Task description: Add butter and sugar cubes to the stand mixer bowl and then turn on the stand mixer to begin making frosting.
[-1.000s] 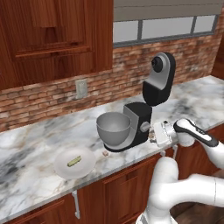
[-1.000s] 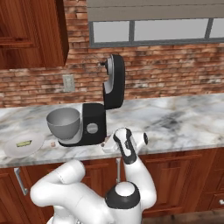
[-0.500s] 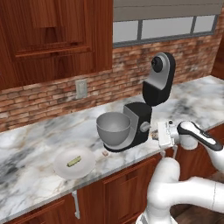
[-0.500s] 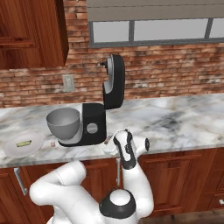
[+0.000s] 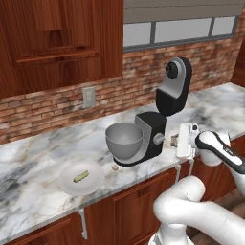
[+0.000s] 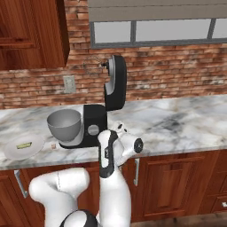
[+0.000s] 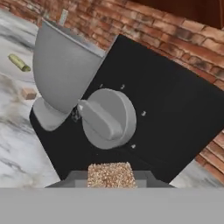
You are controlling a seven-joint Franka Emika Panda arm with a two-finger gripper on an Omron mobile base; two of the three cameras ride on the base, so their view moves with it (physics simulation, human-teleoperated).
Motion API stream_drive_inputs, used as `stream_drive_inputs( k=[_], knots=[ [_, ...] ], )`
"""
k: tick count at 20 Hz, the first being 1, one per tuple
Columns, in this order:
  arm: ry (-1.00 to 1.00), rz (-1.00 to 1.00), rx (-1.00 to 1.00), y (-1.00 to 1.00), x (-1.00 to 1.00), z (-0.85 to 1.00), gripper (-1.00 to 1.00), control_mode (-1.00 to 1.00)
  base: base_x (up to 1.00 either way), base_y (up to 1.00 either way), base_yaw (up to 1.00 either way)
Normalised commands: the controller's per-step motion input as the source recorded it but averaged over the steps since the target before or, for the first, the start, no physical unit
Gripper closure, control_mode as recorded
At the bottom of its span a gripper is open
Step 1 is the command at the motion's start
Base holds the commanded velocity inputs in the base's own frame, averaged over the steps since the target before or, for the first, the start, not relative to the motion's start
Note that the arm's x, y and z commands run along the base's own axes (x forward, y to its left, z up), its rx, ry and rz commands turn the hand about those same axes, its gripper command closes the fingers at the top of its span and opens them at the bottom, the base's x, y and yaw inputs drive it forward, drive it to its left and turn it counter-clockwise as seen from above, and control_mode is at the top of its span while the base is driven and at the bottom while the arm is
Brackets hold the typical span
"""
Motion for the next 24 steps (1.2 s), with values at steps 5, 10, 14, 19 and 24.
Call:
stream_drive_inputs(
  k=[5, 10, 14, 19, 24],
  knots=[
    [0.0, -0.08, -0.33, -0.05, -0.73, 0.96, 1.0, -1.0, 0.0, 0.0, 0.0],
    [0.0, -0.08, -0.3, -0.32, -1.0, 0.86, 1.0, -1.0, 0.0, 0.0, 0.0],
    [0.0, -0.02, -0.33, 0.06, -0.94, 0.87, 1.0, -1.0, 0.0, 0.0, 0.0],
    [0.01, 0.08, -0.41, 0.64, -0.42, 0.96, 1.0, -1.0, 0.0, 0.0, 0.0],
    [0.13, 0.11, -0.49, 0.85, -0.04, 0.71, 1.0, -1.0, 0.0, 0.0, 0.0]
  ],
)
